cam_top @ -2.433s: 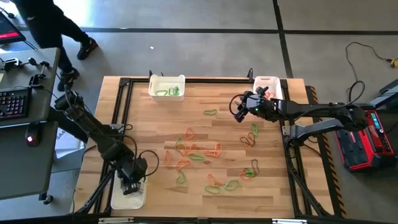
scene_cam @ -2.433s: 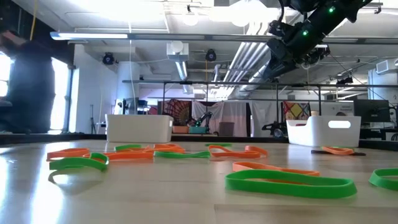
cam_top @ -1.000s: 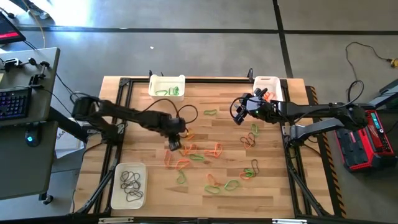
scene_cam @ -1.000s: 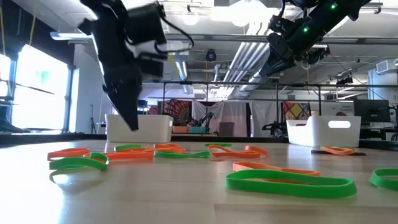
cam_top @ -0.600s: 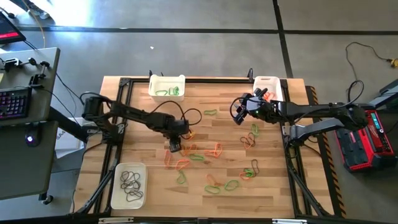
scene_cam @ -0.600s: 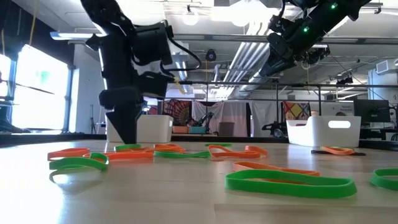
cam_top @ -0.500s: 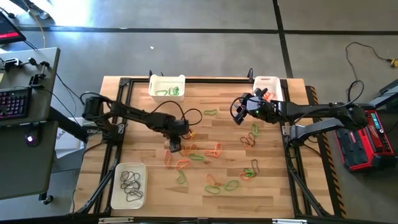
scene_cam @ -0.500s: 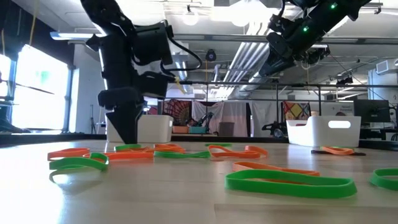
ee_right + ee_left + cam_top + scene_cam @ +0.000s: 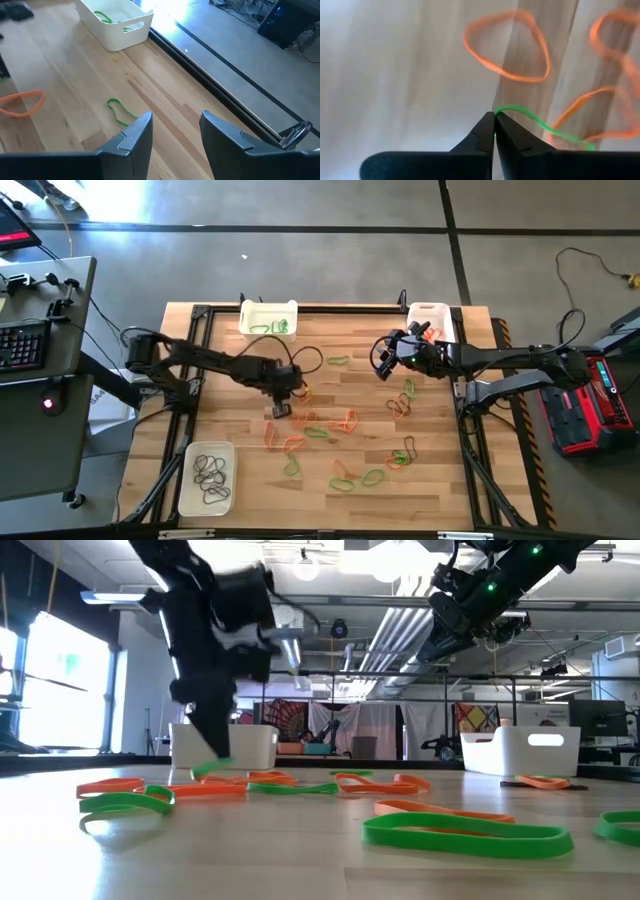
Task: Sort rubber bands into baskets
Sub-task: Put the green rubber band into the top left white bin
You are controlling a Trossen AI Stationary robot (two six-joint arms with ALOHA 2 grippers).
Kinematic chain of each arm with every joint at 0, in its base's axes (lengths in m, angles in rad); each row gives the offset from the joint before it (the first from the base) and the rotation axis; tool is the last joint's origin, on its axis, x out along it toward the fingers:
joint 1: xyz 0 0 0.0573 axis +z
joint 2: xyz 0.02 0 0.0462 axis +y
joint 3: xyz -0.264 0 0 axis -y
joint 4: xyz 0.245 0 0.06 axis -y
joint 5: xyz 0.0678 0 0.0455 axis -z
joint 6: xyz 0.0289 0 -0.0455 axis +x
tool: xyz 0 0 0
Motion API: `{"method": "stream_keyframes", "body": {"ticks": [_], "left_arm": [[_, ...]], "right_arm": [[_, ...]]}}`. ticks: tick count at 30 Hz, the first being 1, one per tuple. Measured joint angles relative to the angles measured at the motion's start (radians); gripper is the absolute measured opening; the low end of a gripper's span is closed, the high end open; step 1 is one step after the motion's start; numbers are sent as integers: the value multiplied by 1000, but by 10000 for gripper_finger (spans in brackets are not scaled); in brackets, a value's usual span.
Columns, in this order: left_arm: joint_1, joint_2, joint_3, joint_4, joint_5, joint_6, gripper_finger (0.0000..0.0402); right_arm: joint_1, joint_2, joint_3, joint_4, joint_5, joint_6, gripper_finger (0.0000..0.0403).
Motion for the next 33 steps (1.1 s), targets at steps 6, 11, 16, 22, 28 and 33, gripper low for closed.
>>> {"method": "stream_keyframes", "body": {"ticks": [6, 11, 16, 22, 28, 33], "left_arm": [[78, -125, 1, -47, -60, -20, 1], [219, -203, 1, -47, -121, -16, 1], [387, -221, 16, -19, -92, 29, 0], [509, -201, 114, -18, -96, 87, 0], [613, -170, 211, -22, -115, 141, 0], [667, -119, 216, -60, -68, 158, 0]], "right_arm": [[0, 0, 0, 0, 0, -4, 154], [0, 0, 0, 8, 0, -2, 154], [0, 0, 0, 15, 0, 3, 154], [0, 0, 0, 15, -1, 3, 154], [0, 14, 0, 16, 0, 3, 154], [0, 63, 0, 16, 0, 3, 154]]}}
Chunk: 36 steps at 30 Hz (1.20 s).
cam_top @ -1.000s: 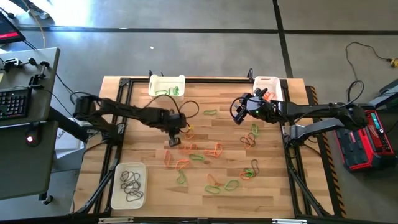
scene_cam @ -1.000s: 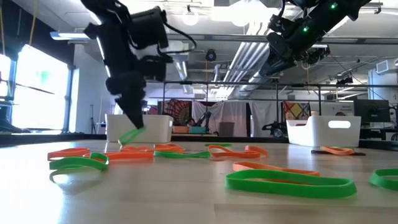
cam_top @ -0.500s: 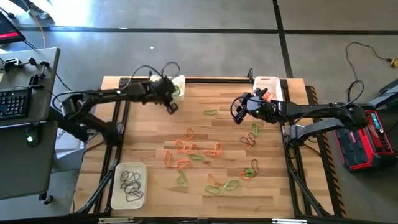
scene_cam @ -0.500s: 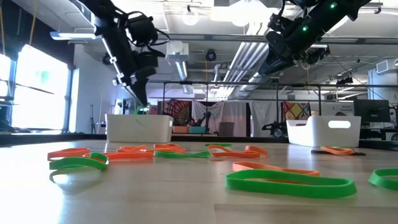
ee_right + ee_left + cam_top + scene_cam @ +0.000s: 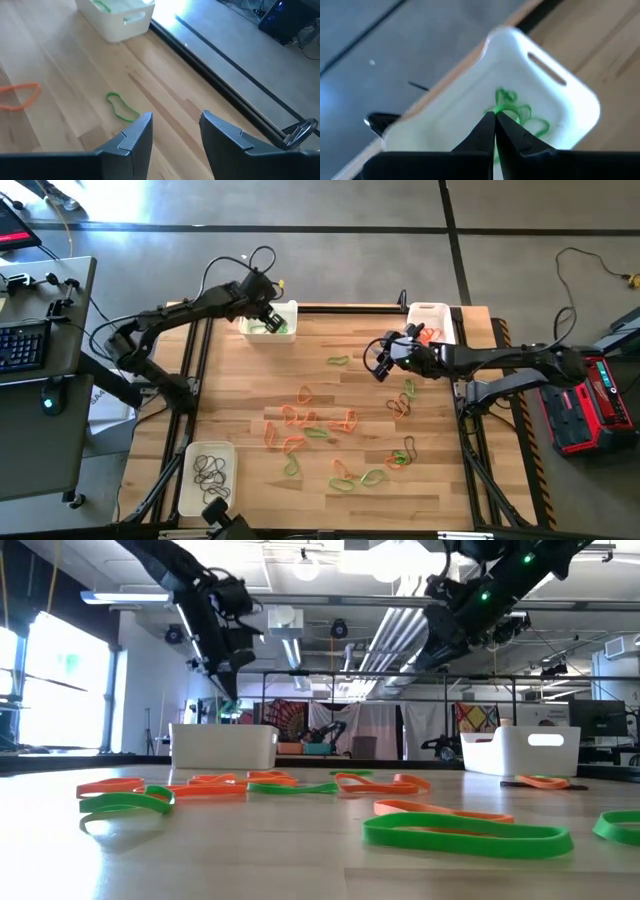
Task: Sort rubber bands into baskets
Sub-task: Put the green rubber band into the top left white bin
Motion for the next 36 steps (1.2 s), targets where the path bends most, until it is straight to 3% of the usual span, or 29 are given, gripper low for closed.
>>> {"method": "stream_keyframes", "body": {"ticks": [5, 17, 21, 25, 29, 31, 36], "left_arm": [[8, 26, 0, -22, -19, 17, 14], [-104, -36, 0, 47, -28, 26, 114], [-156, -54, 0, 143, -37, 26, 114], [-204, -59, 0, 252, -35, 45, 104], [-245, -54, 0, 305, 83, 87, 92], [-268, -50, -1, 304, 147, 113, 85], [-307, -16, -1, 334, 161, 122, 53]], "right_arm": [[0, 66, 0, 24, 0, -6, 154], [-1, 190, 0, 193, -34, -26, 153], [3, 237, 0, 275, -71, -26, 131], [13, 259, 0, 340, -73, -27, 77], [24, 251, 0, 354, -70, -89, 12], [27, 235, 0, 360, -69, -115, 8], [25, 196, -7, 384, -67, -113, 2]]}}
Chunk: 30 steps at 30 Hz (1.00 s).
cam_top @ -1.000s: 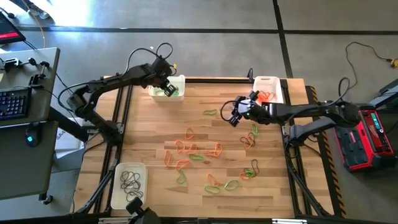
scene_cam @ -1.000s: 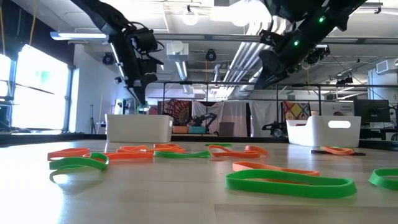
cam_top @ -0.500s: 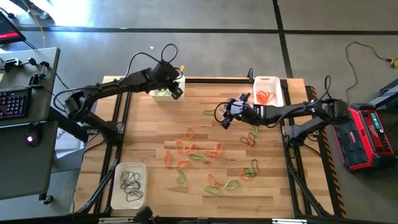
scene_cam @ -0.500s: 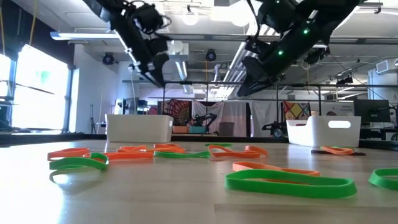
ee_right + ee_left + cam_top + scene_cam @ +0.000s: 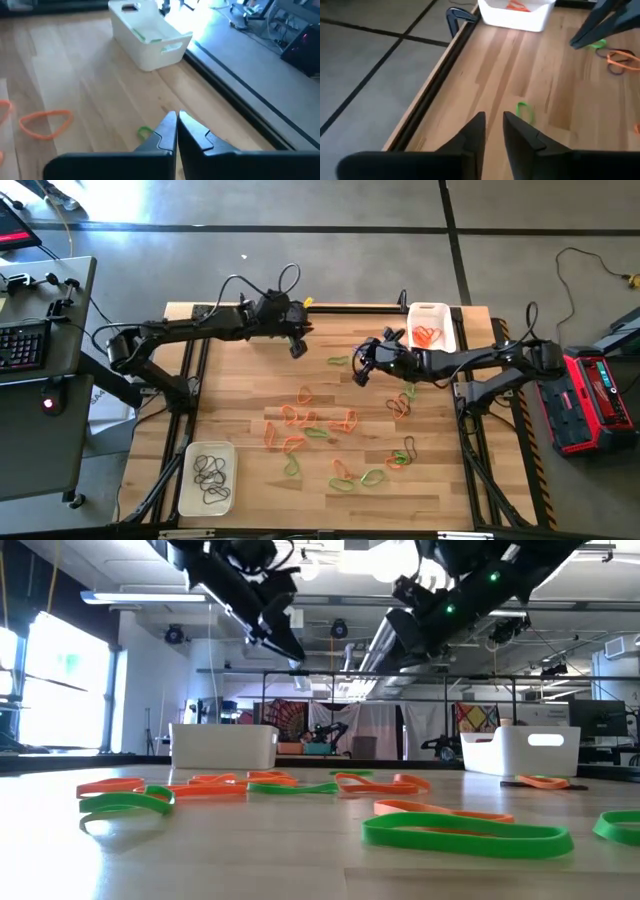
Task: Sort rubber bands into baskets
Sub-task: Put the green rubber band into the top left white bin
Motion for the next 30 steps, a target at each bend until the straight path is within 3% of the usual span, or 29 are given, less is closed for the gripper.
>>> {"method": "stream_keyframes", "body": {"ticks": [5, 9, 23, 30], "left_arm": [[-2, 96, 0, 46, 3, 0, 14], [-11, 167, 0, 80, 40, -8, 14], [-63, 370, 0, 156, 109, -25, 155], [-57, 444, -1, 234, 107, -67, 195]], "right_arm": [[5, -4, -113, 171, -30, 29, 1], [16, -10, -219, 294, -33, 71, 0], [36, -27, -270, 319, -7, 106, 0], [36, -27, -270, 319, -6, 106, 0]]}}
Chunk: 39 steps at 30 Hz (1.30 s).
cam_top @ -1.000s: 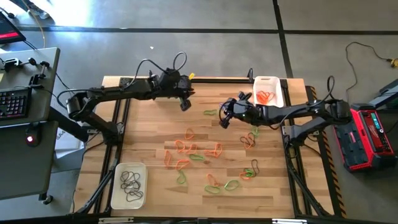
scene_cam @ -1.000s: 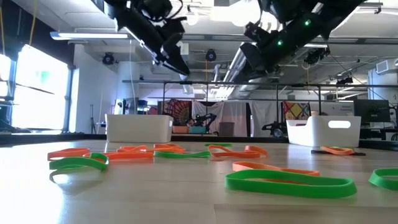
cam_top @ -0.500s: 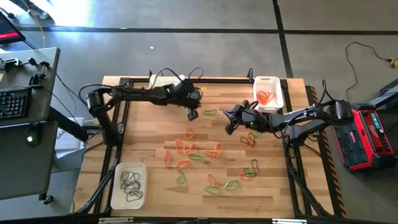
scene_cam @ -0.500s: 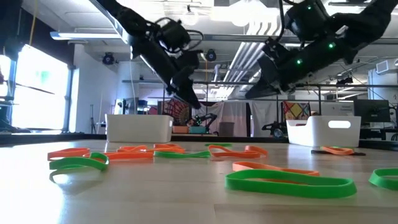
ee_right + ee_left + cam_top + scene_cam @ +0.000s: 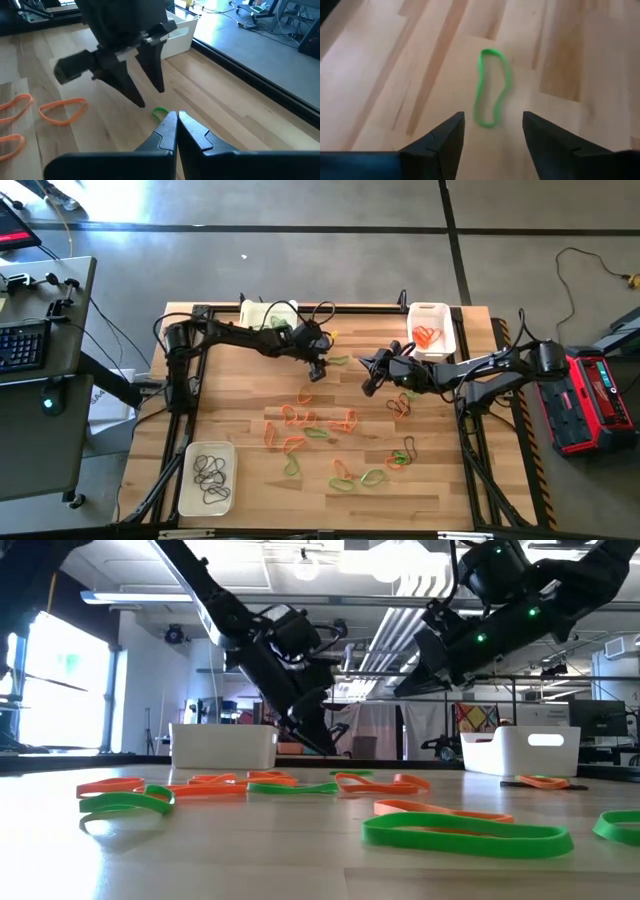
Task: Sort rubber bands into baskets
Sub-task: Put the green rubber band into the top left white bin
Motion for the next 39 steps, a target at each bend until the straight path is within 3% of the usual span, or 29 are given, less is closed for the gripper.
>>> {"method": "stream_keyframes", "body": {"ticks": [4, 16, 20, 28, 39], "left_arm": [[0, 40, 0, 51, -50, -2, 199], [5, 91, 1, 85, -39, 51, 194], [4, 92, 1, 85, -35, 66, 155], [-13, 83, 2, 69, -81, 137, 13], [-28, -147, 0, -133, -272, 120, 1]], "right_arm": [[0, 0, 1, 0, 5, 1, 0], [0, 0, 1, -1, 8, 0, 0], [0, 0, 1, -1, 8, 0, 0], [0, 0, 1, -1, 15, -4, 0], [0, 0, 1, 7, 15, 0, 0]]}}
